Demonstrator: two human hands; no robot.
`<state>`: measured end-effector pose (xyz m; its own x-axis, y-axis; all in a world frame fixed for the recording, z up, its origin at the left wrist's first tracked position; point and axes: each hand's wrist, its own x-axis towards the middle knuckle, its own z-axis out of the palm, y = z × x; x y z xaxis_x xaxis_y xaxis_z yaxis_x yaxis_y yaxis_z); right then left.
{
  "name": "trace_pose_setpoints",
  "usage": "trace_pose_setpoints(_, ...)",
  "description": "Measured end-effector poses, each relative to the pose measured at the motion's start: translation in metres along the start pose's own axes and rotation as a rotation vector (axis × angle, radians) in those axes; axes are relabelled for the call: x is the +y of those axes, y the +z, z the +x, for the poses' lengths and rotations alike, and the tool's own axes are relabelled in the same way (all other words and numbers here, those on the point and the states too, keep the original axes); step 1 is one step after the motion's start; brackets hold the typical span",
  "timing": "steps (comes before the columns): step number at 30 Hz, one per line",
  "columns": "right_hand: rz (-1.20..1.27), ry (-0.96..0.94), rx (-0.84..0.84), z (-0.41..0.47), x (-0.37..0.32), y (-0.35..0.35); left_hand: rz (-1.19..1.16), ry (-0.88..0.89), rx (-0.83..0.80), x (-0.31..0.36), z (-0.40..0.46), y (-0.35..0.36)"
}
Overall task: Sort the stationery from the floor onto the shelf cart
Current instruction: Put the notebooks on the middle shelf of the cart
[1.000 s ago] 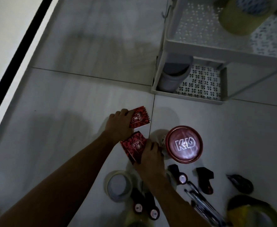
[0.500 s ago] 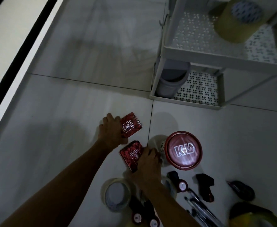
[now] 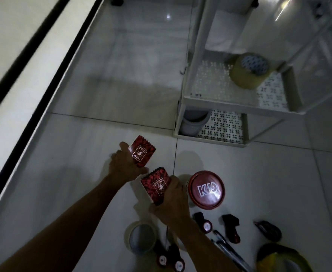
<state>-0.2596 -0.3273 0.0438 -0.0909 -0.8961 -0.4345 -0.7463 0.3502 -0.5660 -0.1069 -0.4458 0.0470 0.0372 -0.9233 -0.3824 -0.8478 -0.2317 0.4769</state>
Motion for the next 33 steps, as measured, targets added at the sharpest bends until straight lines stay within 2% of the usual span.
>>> trace_pose_setpoints(3,0.050,-0.078,0.128,-0.009,-0.022,-0.036,-0.067,0.028,0.074,0.024,-0.012,-0.043)
trace_pose_setpoints(7,0.234,-0.064,0.211,-0.020,-0.046,-0.093,-0.233,0.034,0.095,0.066,-0.035,-0.092)
trace_pose_setpoints(15,0.585,-0.139,0.415,-0.043,-0.086,-0.230,-0.398,0.236,0.283,0.186,-0.084,-0.172)
trace_pose_setpoints(20,0.597,-0.321,0.608,-0.070,-0.111,-0.309,-0.523,0.385,0.361,0.254,-0.120,-0.198)
trace_pose_setpoints(24,0.515,-0.437,0.717,-0.081,-0.125,-0.357,-0.429,0.499,0.409,0.290,-0.136,-0.220)
trace_pose_setpoints(27,0.494,-0.460,0.751,-0.084,-0.132,-0.381,-0.370,0.525,0.406,0.314,-0.139,-0.237)
trace_pose_setpoints(33,0.482,-0.387,0.805,-0.090,-0.136,-0.408,-0.408,0.497,0.310,0.346,-0.136,-0.255)
